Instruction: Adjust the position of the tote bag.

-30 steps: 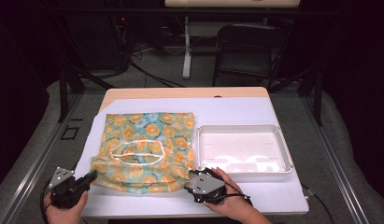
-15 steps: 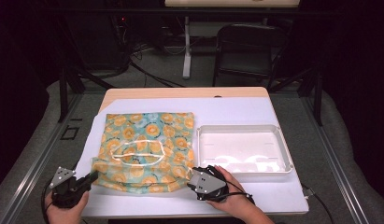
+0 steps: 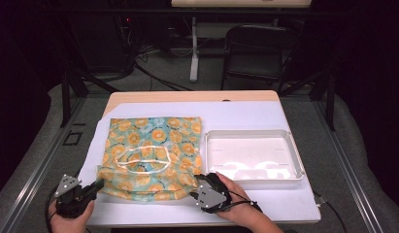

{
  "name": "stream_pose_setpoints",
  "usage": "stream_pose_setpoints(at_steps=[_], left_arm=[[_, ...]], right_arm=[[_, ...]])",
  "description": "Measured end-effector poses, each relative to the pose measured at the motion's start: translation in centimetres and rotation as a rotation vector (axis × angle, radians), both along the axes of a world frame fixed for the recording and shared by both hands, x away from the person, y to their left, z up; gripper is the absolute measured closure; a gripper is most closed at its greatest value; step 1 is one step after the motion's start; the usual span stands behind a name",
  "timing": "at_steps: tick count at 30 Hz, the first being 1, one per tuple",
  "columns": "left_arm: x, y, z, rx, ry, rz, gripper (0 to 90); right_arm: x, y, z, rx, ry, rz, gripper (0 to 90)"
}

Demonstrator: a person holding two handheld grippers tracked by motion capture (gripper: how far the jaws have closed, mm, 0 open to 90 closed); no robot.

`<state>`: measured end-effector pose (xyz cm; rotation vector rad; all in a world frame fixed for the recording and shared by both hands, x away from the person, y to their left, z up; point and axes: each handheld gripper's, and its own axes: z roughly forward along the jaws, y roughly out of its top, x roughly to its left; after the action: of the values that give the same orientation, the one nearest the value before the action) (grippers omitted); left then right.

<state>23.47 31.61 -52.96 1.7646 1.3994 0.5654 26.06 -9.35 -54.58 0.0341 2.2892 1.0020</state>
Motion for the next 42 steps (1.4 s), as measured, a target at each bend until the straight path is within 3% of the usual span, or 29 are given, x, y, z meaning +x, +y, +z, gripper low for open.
stream_pose_setpoints(at_steps=[3,4,6,15,22,32,34,42], left_arm=[[0.0,0.0,0.0,0.003,0.005,0.002,87.9],[0.0,0.0,0.0,0.004,0.006,0.001,87.9],[-0.1,0.0,-0.1,0.005,0.006,0.000,87.9],[-0.1,0.0,-0.1,0.016,0.015,-0.002,87.9],[-0.1,-0.1,-0.2,0.018,0.014,-0.001,88.0],[0.0,-0.1,-0.2,0.018,0.008,-0.003,88.3],[-0.1,-0.1,-0.2,0.019,0.006,-0.004,88.4],[-0.1,-0.3,0.0,0.033,-0.007,-0.008,88.9]], right_arm=[[0.0,0.3,-0.2,-0.027,0.009,0.011,44.0],[0.0,0.5,-0.4,-0.011,0.021,0.012,45.3],[0.1,0.6,-0.4,-0.044,0.028,0.010,47.2],[0.4,1.0,-0.7,-0.040,0.094,0.000,56.4],[0.6,1.2,-0.6,0.011,0.155,-0.025,64.7],[0.8,1.2,-0.2,0.038,0.237,-0.046,75.5],[1.0,1.1,-0.1,0.067,0.263,-0.051,77.6],[1.1,0.9,0.2,0.108,0.300,-0.074,85.9]])
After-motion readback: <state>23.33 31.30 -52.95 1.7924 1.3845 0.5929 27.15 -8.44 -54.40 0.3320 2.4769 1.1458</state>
